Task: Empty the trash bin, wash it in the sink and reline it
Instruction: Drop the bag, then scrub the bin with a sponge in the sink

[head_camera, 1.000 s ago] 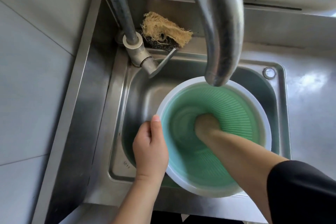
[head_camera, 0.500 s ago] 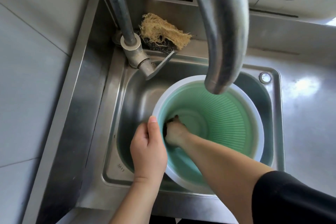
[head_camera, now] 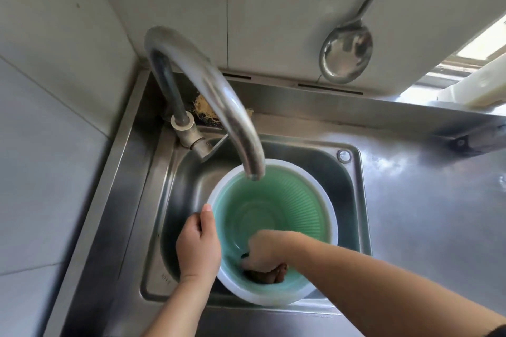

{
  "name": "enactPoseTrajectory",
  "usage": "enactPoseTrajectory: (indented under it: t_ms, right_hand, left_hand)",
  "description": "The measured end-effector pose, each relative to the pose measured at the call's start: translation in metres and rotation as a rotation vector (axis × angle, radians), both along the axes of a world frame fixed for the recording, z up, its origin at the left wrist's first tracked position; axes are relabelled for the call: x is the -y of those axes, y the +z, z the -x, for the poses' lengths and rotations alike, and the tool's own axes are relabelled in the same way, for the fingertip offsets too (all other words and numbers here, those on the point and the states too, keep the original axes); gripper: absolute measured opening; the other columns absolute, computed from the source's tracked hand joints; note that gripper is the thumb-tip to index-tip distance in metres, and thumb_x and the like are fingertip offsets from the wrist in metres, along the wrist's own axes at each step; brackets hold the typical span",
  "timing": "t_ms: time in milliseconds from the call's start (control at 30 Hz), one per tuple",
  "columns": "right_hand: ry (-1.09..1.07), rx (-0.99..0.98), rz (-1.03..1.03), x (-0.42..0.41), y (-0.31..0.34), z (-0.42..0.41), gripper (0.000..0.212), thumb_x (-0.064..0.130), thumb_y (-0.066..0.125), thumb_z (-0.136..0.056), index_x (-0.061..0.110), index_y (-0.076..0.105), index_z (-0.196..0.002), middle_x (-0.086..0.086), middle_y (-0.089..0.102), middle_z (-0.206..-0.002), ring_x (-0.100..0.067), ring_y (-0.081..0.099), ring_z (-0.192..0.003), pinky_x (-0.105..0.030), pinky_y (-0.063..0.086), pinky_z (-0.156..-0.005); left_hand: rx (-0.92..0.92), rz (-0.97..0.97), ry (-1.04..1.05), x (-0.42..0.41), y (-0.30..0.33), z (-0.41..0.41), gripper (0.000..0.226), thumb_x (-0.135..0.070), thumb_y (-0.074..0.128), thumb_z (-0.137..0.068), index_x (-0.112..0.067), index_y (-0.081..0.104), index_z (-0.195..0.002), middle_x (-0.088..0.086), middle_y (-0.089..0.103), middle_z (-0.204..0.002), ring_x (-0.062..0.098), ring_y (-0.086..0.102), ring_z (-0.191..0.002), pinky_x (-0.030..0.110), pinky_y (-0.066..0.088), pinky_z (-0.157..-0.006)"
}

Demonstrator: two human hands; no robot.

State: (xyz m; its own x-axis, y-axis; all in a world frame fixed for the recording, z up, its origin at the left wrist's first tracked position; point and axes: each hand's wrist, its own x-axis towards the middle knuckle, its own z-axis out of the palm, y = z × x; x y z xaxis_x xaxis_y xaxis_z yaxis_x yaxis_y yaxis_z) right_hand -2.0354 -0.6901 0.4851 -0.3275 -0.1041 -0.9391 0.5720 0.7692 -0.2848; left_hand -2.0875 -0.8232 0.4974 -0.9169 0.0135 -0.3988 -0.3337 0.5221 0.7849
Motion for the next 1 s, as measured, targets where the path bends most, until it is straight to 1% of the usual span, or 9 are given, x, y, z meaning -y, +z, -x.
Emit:
enactPoseTrajectory:
  t_ms: [133,267,400,467,567,700,800,867,1000]
  right_hand:
    - [0.271,-0.333,-0.198,-0.017,0.068,-0.027,0.044,0.050,0.042,-0.087,0.012,0.056,-0.070,-0.010,0.062,-0.069,-0.035,0.060,-0.065,-0.031,0.046,-0.056]
    - [0.088,-0.697,-0.362,-0.080,0.131,-0.043,0.046,0.057,0.041,-0.092,0.017,0.063,-0.084,-0.003,0.060,-0.082,-0.026,0.059,-0.076,-0.036,0.052,-0.063]
    - [-0.122,-0.941,-0.667,-0.167,0.143,-0.049,0.037,0.058,0.048,-0.091,0.025,0.066,-0.091,0.003,0.053,-0.083,-0.023,0.060,-0.077,-0.030,0.045,-0.060]
    - [-0.153,-0.928,-0.821,-0.206,0.124,-0.043,0.037,0.055,0.048,-0.093,0.024,0.067,-0.100,-0.002,0.060,-0.094,-0.028,0.064,-0.086,-0.032,0.051,-0.063]
    - [-0.208,-0.820,-0.930,-0.249,0.080,-0.030,0.043,0.052,0.046,-0.096,0.016,0.068,-0.104,-0.008,0.060,-0.104,-0.033,0.063,-0.091,-0.038,0.056,-0.071]
    - [-0.359,-0.845,-0.969,-0.270,0.027,-0.022,0.040,0.046,0.050,-0.097,0.008,0.064,-0.100,-0.015,0.057,-0.108,-0.040,0.057,-0.098,-0.043,0.055,-0.072]
    - [-0.420,-0.839,-1.011,-0.265,-0.004,-0.016,0.037,0.041,0.052,-0.095,0.006,0.057,-0.104,-0.020,0.053,-0.114,-0.042,0.051,-0.097,-0.046,0.050,-0.075]
    - [-0.405,-0.830,-1.069,-0.257,-0.018,-0.014,0.040,0.042,0.053,-0.091,0.005,0.053,-0.107,-0.023,0.052,-0.116,-0.043,0.051,-0.096,-0.046,0.047,-0.078]
    - [-0.448,-0.834,-1.116,-0.248,-0.028,-0.012,0.050,0.048,0.046,-0.089,0.006,0.047,-0.116,-0.021,0.047,-0.124,-0.041,0.047,-0.106,-0.047,0.041,-0.086]
  left_hand:
    - [0.017,0.031,-0.027,-0.001,0.003,0.001,0.046,-0.048,0.042,-0.099,-0.019,0.058,-0.067,0.001,0.062,-0.064,0.019,0.058,-0.064,0.032,0.042,-0.058]
    - [0.026,0.048,-0.041,-0.005,0.005,0.002,0.039,-0.047,0.044,-0.099,-0.029,0.056,-0.066,-0.008,0.060,-0.068,0.026,0.055,-0.070,0.038,0.042,-0.068]
    - [0.001,0.060,-0.068,-0.008,0.003,0.003,0.036,-0.044,0.044,-0.100,-0.022,0.062,-0.079,0.012,0.064,-0.081,0.038,0.060,-0.088,0.039,0.041,-0.073]
    - [-0.009,0.070,-0.068,-0.008,0.001,0.003,0.040,-0.043,0.044,-0.101,-0.012,0.069,-0.091,0.022,0.070,-0.097,0.041,0.062,-0.095,0.038,0.040,-0.074]
    - [-0.018,0.072,-0.066,-0.009,0.002,0.003,0.041,-0.042,0.044,-0.101,-0.011,0.071,-0.100,0.022,0.071,-0.105,0.040,0.062,-0.099,0.037,0.038,-0.076]
    - [-0.025,0.095,-0.056,-0.011,0.004,0.003,0.037,-0.040,0.044,-0.101,-0.015,0.071,-0.095,0.016,0.071,-0.097,0.034,0.059,-0.089,0.035,0.036,-0.074]
    - [-0.026,0.098,-0.030,-0.012,0.005,0.003,0.029,-0.041,0.044,-0.100,-0.025,0.065,-0.089,-0.002,0.062,-0.079,0.025,0.051,-0.080,0.034,0.036,-0.074]
    - [-0.014,0.096,-0.024,-0.011,0.003,0.003,0.029,-0.042,0.045,-0.100,-0.025,0.065,-0.087,-0.013,0.061,-0.075,0.026,0.055,-0.080,0.034,0.040,-0.074]
    - [-0.007,0.092,-0.024,-0.010,0.001,0.002,0.035,-0.046,0.044,-0.100,-0.027,0.065,-0.079,-0.008,0.069,-0.080,0.019,0.064,-0.081,0.038,0.049,-0.074]
